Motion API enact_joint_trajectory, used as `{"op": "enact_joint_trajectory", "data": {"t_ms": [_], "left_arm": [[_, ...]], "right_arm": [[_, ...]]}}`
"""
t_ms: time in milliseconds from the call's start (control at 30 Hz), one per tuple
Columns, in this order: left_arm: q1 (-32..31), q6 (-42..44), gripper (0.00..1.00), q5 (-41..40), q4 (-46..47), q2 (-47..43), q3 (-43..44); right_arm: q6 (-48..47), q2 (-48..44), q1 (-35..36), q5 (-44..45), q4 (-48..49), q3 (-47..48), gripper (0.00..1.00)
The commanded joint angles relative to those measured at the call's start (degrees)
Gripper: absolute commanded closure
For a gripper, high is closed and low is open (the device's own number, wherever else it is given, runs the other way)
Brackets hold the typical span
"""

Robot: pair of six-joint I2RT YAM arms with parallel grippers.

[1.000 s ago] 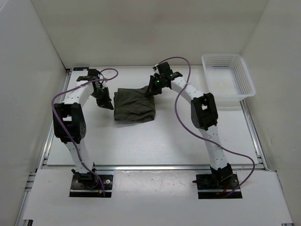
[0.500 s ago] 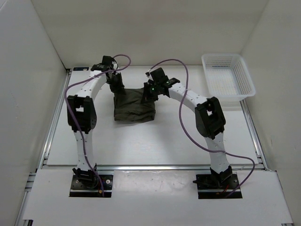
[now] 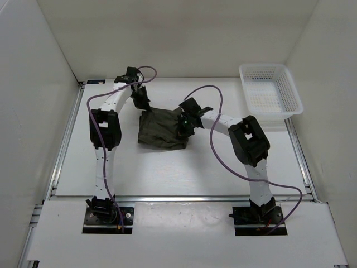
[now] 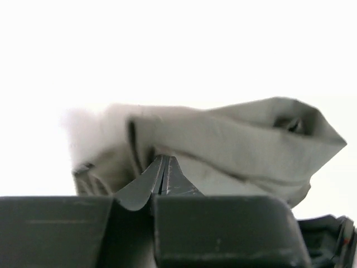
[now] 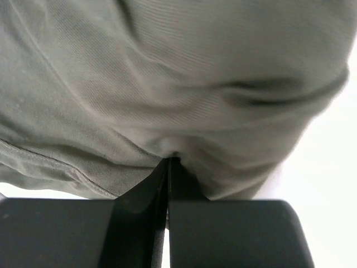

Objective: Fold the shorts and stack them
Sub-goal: Fold the shorts

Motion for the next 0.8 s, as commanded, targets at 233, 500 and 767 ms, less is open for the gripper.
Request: {"op": "enact_joint_trajectory", "data": {"t_ms": [233,500,767], "left_arm": [[0.78,-0.77,0.89,-1.29,-1.04,-4.11,5.56],[1.38,1.07,0.54,-4.19,-4.55,-25.08,-0.83],[5.34,2.66,0.51,-7.62,-2.37,-53.22,-31.23]], "right_arm": [[-1.08,-10.53,1.94,10.44,-5.15,-2.8,0.82],[-0.55,-27.4,1.94,27.67,-10.77,1.6,0.02],[-0.03,-48.32,-1.74,40.94,-18.76,-10.25,0.0]]}}
